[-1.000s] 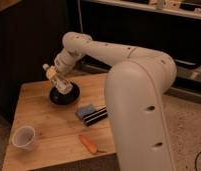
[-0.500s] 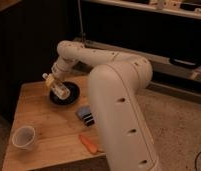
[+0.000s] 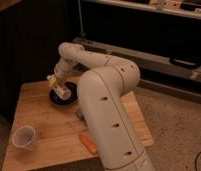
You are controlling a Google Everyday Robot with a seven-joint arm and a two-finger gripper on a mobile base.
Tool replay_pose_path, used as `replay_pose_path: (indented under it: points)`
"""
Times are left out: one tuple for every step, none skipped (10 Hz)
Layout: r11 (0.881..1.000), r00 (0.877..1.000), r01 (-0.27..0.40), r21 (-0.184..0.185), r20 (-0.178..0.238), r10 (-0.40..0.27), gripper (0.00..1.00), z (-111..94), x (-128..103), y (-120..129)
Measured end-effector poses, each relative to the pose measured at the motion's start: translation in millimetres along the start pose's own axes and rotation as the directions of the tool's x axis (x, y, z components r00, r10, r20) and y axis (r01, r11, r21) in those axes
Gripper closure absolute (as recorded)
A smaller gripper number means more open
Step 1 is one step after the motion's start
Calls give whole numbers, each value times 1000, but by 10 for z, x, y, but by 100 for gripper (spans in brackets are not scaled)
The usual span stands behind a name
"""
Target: Place the bottle in the ceramic bowl
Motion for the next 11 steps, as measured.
replay_pose_path:
  points:
    - [1000, 1000, -14, 1, -7, 14, 35, 80, 16, -69]
    - [999, 999, -34, -1, -13, 34, 24, 156, 46, -166]
    - [999, 999, -50, -5, -13, 50, 20, 169, 71, -239]
    - [997, 997, -76, -22, -3, 76, 20, 151, 91, -324]
    - [994, 995, -100, -37, 13, 101, 20, 90, 102, -453]
    - [993, 994, -110, -44, 20, 111, 20, 62, 106, -510]
    - [992, 993, -116, -56, 23, 117, 20, 54, 106, -540]
    - [989, 992, -125, -76, 20, 127, 20, 36, 125, -583]
    - [987, 991, -133, -89, 16, 135, 20, 14, 155, -639]
    - [987, 991, -131, -91, 15, 133, 20, 26, 150, -617]
    - [987, 991, -129, -92, 14, 131, 20, 37, 144, -598]
